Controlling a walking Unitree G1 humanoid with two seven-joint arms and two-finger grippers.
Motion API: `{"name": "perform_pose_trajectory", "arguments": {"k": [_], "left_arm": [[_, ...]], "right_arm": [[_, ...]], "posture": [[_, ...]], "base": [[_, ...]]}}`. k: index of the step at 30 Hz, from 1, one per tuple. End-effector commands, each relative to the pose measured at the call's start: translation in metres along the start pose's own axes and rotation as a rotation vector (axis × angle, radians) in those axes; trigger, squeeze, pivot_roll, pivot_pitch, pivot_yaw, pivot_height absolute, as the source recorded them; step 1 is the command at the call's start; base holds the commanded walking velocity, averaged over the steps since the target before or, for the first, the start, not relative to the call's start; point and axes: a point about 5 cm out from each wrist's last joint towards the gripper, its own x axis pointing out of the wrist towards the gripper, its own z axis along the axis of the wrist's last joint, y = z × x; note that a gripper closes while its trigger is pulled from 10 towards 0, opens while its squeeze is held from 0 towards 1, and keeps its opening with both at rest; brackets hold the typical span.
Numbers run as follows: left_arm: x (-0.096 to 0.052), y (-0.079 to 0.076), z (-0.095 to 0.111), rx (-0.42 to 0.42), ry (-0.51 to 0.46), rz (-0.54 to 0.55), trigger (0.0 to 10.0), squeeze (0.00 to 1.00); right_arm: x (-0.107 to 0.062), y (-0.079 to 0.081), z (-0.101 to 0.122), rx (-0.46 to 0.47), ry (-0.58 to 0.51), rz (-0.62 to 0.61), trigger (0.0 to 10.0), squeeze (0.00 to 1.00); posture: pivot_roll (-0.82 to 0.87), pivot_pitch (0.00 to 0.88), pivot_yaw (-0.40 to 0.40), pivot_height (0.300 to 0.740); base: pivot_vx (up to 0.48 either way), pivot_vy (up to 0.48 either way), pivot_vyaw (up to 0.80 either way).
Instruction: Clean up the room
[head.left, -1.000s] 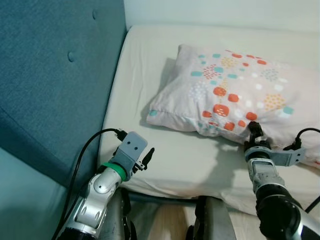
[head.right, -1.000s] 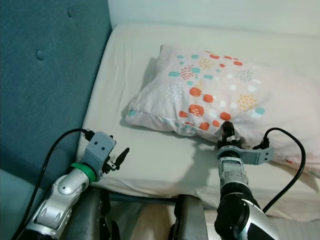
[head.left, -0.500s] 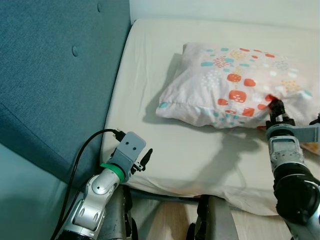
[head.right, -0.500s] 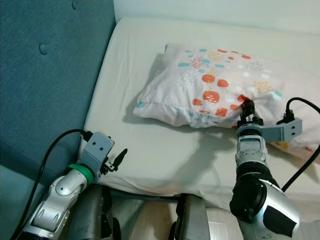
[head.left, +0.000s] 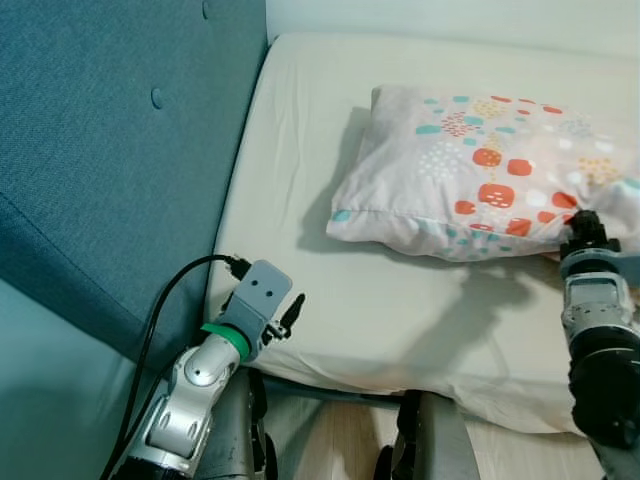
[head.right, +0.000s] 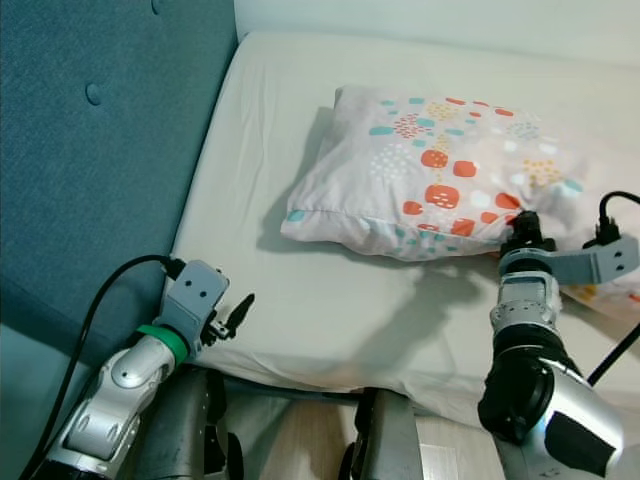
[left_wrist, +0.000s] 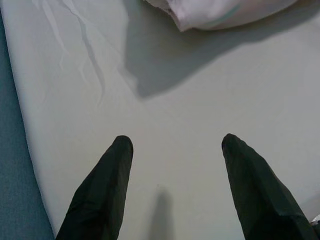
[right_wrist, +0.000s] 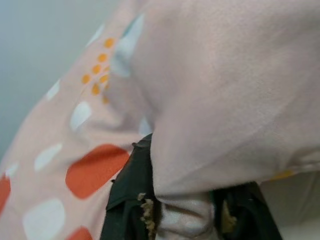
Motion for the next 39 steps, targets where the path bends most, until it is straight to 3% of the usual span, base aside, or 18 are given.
{"name": "perform_pose_trajectory", "arguments": {"k": [1,2,3,5,7,10,12,14,15,16,17,19,21,24,27,30,34,39], "left_arm": [[-0.002,-0.003,-0.008,-0.005,0.04,-0.006,10.0,0.0],[-0.002,-0.003,-0.008,-0.006,0.04,-0.006,10.0,0.0],[-0.002,-0.003,-0.008,-0.006,0.04,-0.006,10.0,0.0],[0.001,-0.002,-0.006,-0.011,0.032,0.0,10.0,0.0],[0.001,-0.002,-0.006,-0.011,0.032,0.0,10.0,0.0],[0.005,0.015,0.017,-0.033,-0.072,0.092,10.0,0.0],[0.005,0.015,0.017,-0.033,-0.072,0.092,10.0,0.0],[0.001,0.035,0.051,0.099,-0.253,0.19,10.0,0.0],[0.001,0.035,0.051,0.099,-0.253,0.19,10.0,0.0],[-0.003,0.042,0.072,0.194,-0.35,0.214,10.0,0.0],[-0.003,0.042,0.072,0.194,-0.35,0.214,10.0,0.0],[-0.013,0.051,0.106,0.309,-0.493,0.209,10.0,0.0],[-0.017,0.052,0.118,0.331,-0.531,0.175,10.0,0.0],[-0.022,0.054,0.129,0.311,-0.549,0.114,10.0,0.0],[-0.039,0.069,0.164,0.126,-0.61,-0.071,10.0,0.0],[-0.045,0.074,0.174,0.081,-0.642,-0.106,10.0,0.0],[-0.047,0.087,0.193,0.005,-0.719,-0.096,10.0,0.0],[-0.04,0.076,0.187,-0.008,-0.684,-0.128,10.0,0.0]], "right_arm": [[0.004,0.005,0.016,-0.124,-0.054,0.026,0.0,0.0],[0.006,0.011,0.021,-0.216,-0.07,0.058,0.0,0.0],[0.006,0.011,0.021,-0.216,-0.07,0.058,0.0,0.0],[0.011,0.034,0.036,-0.47,-0.118,0.179,0.0,0.0],[0.011,0.034,0.036,-0.47,-0.118,0.179,0.0,0.0],[0.013,0.071,0.043,-0.685,-0.142,0.418,0.0,0.0],[0.013,0.071,0.043,-0.685,-0.142,0.418,0.0,0.0],[0.01,0.098,0.038,-0.762,-0.128,0.626,0.0,0.0],[0.01,0.098,0.038,-0.762,-0.128,0.626,0.0,0.0],[0.006,0.11,0.038,-0.79,-0.138,0.726,0.0,0.0],[0.006,0.11,0.038,-0.79,-0.138,0.726,0.0,0.0],[0.001,0.128,0.044,-0.834,-0.181,0.855,0.0,0.0],[-0.001,0.133,0.049,-0.856,-0.206,0.89,0.0,0.0],[-0.004,0.139,0.055,-0.873,-0.228,0.942,0.0,0.0],[-0.019,0.163,0.078,-0.935,-0.298,1.129,0.0,0.0],[-0.026,0.171,0.09,-0.952,-0.335,1.175,0.0,0.0],[-0.043,0.202,0.132,-0.866,-0.486,1.271,0.0,0.0],[-0.038,0.209,0.116,-0.858,-0.422,1.286,0.0,0.0]], "posture": [[0.24,0.211,0.03,0.57],[0.24,0.211,0.03,0.57],[0.24,0.211,0.03,0.57],[0.22,0.208,0.026,0.57],[0.22,0.208,0.026,0.57],[0.22,0.208,0.026,0.57],[0.22,0.208,0.026,0.57],[0.16,0.207,0.009,0.57],[0.16,0.207,0.009,0.57],[0.15,0.208,0.0,0.57],[0.15,0.208,0.0,0.57],[0.15,0.206,-0.003,0.57],[0.14,0.202,-0.005,0.57],[0.14,0.199,-0.004,0.57],[0.13,0.195,-0.008,0.57],[0.12,0.191,-0.011,0.57],[0.1,0.171,-0.014,0.57],[0.1,0.159,-0.025,0.57]], "base": [[0.0,0.0,0.0],[0.0,0.0,0.0],[0.0,0.0,0.0],[0.0,0.0,0.0],[0.0,0.0,0.0],[0.0,0.0,0.0],[0.0,0.0,0.0],[0.0,0.0,0.0],[0.0,0.0,0.0],[0.0,0.0,0.0],[0.0,0.0,0.0],[0.0,0.0,0.0],[0.0,0.0,0.0],[0.0,0.0,0.0],[0.0,0.0,0.0],[0.0,0.0,0.0],[0.0,0.0,0.0],[0.0,0.0,0.0]]}}
